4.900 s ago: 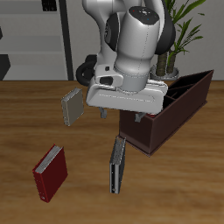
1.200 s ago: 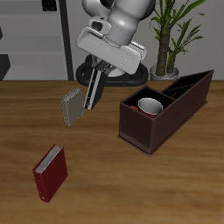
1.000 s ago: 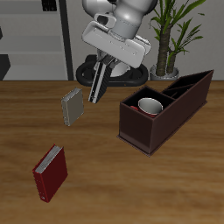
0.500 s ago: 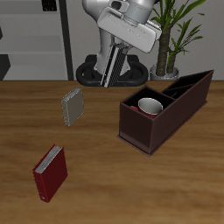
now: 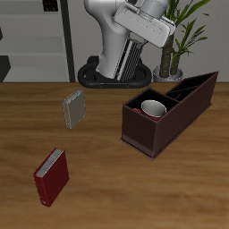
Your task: Place the red mug into the left desk caddy's right compartment and place the striped book into the left desk caddy's back compartment
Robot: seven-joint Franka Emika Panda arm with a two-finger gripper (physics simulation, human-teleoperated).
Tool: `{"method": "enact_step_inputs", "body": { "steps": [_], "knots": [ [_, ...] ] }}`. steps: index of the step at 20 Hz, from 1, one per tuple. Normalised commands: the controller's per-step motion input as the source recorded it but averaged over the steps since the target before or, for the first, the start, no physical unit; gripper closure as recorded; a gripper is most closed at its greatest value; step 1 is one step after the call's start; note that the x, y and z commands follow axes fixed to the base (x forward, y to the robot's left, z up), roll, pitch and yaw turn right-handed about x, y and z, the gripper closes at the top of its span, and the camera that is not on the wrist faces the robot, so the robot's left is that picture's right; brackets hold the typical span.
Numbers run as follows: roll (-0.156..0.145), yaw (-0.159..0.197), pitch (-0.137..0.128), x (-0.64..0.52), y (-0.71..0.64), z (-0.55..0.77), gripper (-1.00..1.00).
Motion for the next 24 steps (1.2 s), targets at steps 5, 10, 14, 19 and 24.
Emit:
{"method": "enact_step_inputs", "body": {
  "steps": [5, 10, 14, 19, 24],
  "knots": [
    [-0.012, -0.136, -0.023, -0.30, 0.32, -0.01, 1.00],
    [-0.031, -0.071, -0.061, -0.30, 0.28, 0.00, 1.00],
    [-0.013, -0.059, -0.054, -0.32, 0.29, -0.02, 1.00],
    [0.029, -0.059, 0.020, -0.13, 0.43, -0.19, 1.00],
    [0.021, -0.034, -0.003, -0.12, 0.45, -0.03, 1.00]
  ]
}}
